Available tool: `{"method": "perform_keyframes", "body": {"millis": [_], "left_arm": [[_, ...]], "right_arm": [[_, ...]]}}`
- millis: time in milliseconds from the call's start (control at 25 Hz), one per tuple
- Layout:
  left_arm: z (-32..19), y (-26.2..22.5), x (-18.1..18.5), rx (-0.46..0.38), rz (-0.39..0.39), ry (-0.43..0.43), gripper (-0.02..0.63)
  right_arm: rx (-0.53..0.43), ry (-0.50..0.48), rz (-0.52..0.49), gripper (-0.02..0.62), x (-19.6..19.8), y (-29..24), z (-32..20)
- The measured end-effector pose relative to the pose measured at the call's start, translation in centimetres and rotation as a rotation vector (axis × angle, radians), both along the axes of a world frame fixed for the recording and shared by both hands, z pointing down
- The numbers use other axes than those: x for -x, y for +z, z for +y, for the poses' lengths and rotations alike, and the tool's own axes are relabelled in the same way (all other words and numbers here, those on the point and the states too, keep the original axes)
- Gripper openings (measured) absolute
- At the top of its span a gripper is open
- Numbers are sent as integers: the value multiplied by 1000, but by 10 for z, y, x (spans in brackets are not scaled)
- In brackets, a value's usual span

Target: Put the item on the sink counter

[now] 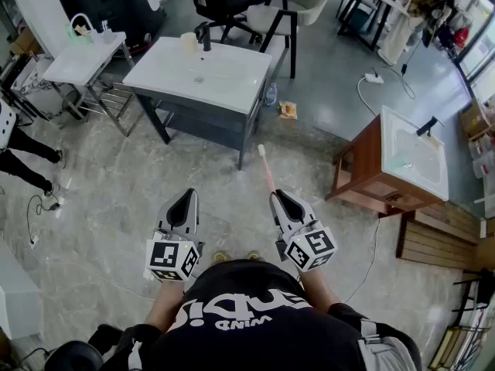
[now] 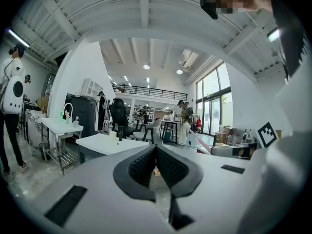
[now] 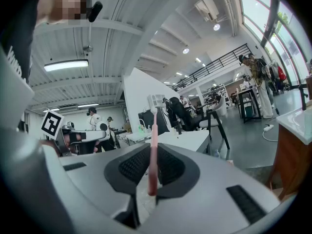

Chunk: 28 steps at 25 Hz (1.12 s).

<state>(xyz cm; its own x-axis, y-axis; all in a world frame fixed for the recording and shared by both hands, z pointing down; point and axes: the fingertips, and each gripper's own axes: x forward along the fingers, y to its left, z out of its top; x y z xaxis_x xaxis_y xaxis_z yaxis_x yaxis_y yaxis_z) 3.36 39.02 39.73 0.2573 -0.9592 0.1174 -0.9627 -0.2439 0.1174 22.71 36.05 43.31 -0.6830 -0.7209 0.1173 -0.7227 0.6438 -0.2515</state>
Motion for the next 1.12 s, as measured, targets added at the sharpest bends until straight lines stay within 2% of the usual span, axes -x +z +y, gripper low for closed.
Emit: {"method": "perform_keyframes", "body": {"millis": [440,640,1120], "left_arm": [[-6,-5,2,-29,14,38,21],[-4,0,5,-21,21,55,21],[5,11,48,-28,33,75,21]], "right_arm": [[-31,6,13,60,18,-5,-5],[-28,6,-17,61,26,-6,-2],[-36,29,-35,60,62,-1,13]]}}
